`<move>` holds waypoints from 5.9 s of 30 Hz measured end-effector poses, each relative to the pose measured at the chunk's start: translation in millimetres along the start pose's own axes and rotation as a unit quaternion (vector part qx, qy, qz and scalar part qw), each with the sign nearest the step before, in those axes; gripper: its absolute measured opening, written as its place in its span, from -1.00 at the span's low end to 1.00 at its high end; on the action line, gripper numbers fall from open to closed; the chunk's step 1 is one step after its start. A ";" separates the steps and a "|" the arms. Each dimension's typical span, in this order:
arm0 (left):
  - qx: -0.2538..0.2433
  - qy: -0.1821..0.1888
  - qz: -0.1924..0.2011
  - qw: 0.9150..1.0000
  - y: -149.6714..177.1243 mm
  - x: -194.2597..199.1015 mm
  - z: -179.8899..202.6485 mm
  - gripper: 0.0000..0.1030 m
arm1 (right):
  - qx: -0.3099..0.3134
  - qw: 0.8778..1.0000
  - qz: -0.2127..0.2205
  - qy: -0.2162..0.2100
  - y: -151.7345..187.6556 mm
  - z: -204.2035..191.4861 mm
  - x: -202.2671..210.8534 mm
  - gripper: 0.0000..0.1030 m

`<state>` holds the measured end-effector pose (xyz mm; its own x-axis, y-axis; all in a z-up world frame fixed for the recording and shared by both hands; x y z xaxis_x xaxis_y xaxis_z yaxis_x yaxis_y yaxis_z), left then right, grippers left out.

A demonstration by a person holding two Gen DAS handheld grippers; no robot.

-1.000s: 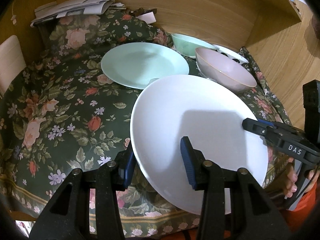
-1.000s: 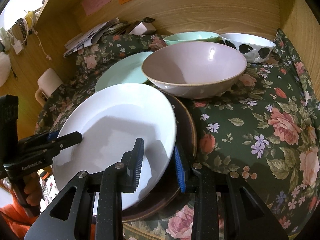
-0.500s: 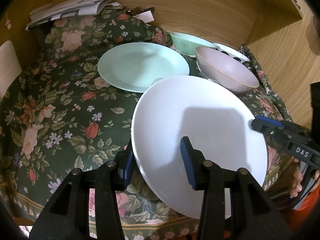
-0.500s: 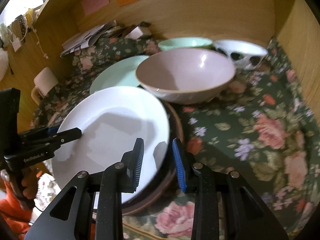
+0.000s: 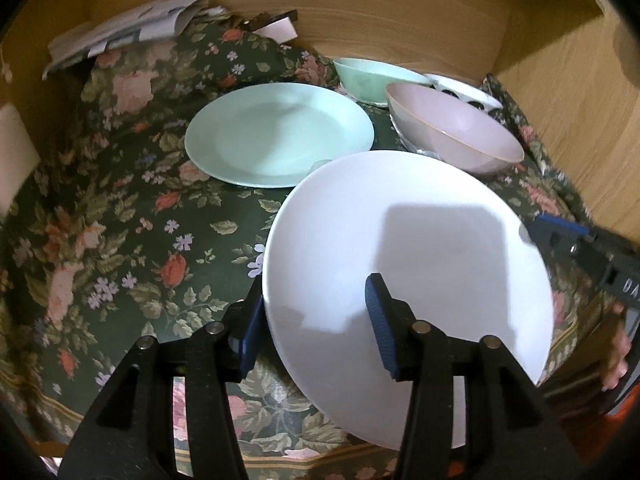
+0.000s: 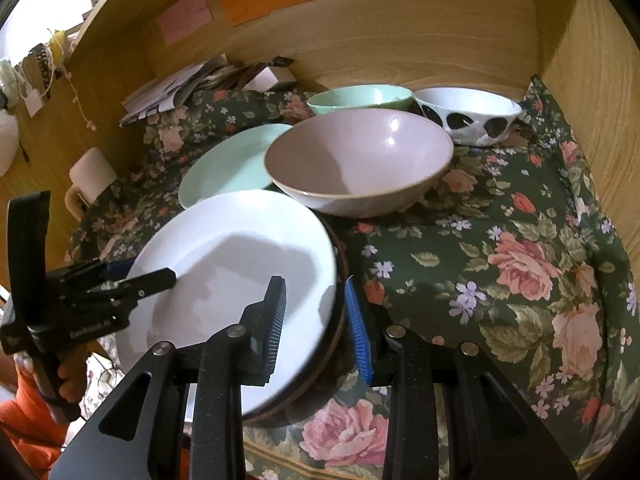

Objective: Organize plates and bowls

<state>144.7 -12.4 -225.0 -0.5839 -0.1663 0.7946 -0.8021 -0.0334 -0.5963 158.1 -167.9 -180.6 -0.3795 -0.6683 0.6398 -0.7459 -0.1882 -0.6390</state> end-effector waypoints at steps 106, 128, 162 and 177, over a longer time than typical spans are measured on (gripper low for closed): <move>0.067 -0.002 -0.039 0.997 -68.9 -91.8 -149.7 -0.13 | 0.089 0.978 -0.187 -0.017 -80.7 -74.3 -211.5 -0.48; 0.090 -0.004 0.045 0.995 -83.1 -12.8 -144.7 -0.13 | 0.090 0.990 -0.098 -0.048 -102.3 -86.7 -119.9 -0.49; 0.057 0.026 0.078 0.995 -41.5 53.2 -63.9 -0.18 | 0.072 0.996 -0.035 -0.027 -56.3 -59.3 -24.3 -0.49; 0.041 0.033 0.073 0.996 -16.4 67.7 -33.3 -0.18 | 0.043 0.998 -0.022 -0.029 -24.2 -41.9 -0.6 -0.49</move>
<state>114.2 9.7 -157.6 -0.7033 -0.1095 0.7024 -0.6962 -0.0937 -0.7117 153.4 -132.8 -147.6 -0.3139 -0.6976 0.6441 -0.7099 -0.2781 -0.6471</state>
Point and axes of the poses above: each gripper's, at about its wrist camera, not at the fingertips, and x roughly against the way its jaws point, z to its right, y to its underside, the point moved 8 cm from there along -x, roughly the way its jaws point, and after that the axes turned 14 degrees about -y, right-handed, at the moved point
